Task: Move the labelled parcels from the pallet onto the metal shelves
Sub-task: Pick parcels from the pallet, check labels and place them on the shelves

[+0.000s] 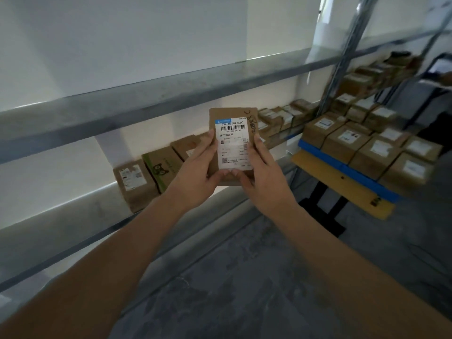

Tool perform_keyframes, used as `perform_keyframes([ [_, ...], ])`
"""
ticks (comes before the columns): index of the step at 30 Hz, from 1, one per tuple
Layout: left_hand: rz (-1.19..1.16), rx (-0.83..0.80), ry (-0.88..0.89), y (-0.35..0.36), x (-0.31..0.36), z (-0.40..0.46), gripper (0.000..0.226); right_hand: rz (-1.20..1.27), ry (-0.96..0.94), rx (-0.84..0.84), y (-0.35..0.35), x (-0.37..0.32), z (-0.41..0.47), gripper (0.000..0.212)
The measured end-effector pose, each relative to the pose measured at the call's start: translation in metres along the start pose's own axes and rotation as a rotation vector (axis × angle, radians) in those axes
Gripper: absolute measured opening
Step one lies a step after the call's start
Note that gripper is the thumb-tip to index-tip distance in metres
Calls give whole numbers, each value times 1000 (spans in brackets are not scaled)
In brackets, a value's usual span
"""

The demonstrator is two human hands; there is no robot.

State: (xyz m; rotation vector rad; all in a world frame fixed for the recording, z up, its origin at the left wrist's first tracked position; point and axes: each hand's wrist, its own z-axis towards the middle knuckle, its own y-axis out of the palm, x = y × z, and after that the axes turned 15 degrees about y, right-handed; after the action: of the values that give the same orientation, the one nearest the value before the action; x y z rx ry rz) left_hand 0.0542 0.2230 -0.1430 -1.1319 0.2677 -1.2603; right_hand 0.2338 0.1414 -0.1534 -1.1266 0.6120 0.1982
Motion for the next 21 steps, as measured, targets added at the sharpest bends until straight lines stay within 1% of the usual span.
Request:
perform_keyframes([
  [5,-89,-43,79,29,-2,46,84,-50,88,67,-21,31,12,78],
  [10,-167,-70,186,64,-15,93,84,-96,209,100,-31,61,27,78],
  [16,-305,-149,306,96,-34,149,86,-144,374,160,-36,76,47,78],
  [21,-362,-187,375,116,-33,192,85,-180,477,224,-46,93,66,78],
])
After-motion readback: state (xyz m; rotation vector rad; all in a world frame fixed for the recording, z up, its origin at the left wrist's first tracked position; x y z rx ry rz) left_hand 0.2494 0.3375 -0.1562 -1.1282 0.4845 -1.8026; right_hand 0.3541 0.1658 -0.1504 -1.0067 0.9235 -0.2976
